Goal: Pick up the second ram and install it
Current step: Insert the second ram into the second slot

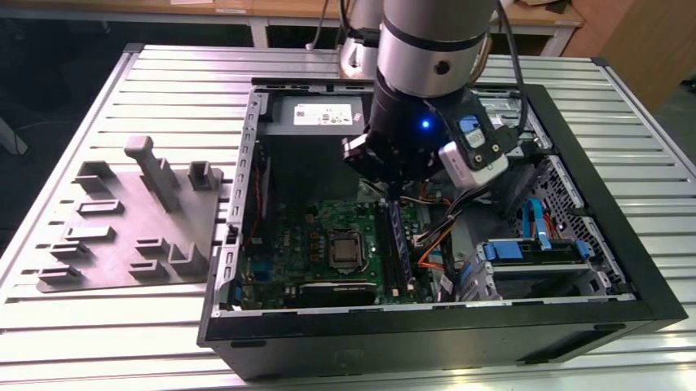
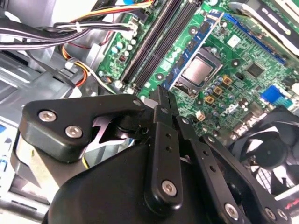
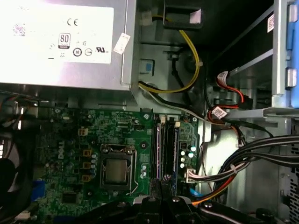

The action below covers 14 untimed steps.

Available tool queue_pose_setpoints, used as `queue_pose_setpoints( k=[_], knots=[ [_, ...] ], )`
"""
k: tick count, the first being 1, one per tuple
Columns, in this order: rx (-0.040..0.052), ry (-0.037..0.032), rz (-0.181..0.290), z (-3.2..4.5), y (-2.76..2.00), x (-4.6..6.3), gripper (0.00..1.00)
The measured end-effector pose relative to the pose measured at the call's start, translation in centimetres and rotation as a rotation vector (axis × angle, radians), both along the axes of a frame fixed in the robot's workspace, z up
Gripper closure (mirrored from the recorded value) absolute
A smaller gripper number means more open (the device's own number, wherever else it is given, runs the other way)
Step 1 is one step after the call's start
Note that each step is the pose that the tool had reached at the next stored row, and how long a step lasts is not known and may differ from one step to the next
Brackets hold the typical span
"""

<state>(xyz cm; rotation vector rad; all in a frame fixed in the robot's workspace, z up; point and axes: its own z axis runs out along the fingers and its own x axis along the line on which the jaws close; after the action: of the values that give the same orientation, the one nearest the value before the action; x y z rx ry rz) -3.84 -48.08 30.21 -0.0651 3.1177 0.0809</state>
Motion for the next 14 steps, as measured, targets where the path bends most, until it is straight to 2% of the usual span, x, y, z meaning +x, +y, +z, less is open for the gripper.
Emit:
queue_pose_setpoints(
  k=[4,14],
  knots=[
    [0.0001,-0.0001,0.0,-0.63,0.0,0.02,0.88],
    [0.0003,-0.0001,0.0,-0.89,0.0,0.04,0.88]
  ],
)
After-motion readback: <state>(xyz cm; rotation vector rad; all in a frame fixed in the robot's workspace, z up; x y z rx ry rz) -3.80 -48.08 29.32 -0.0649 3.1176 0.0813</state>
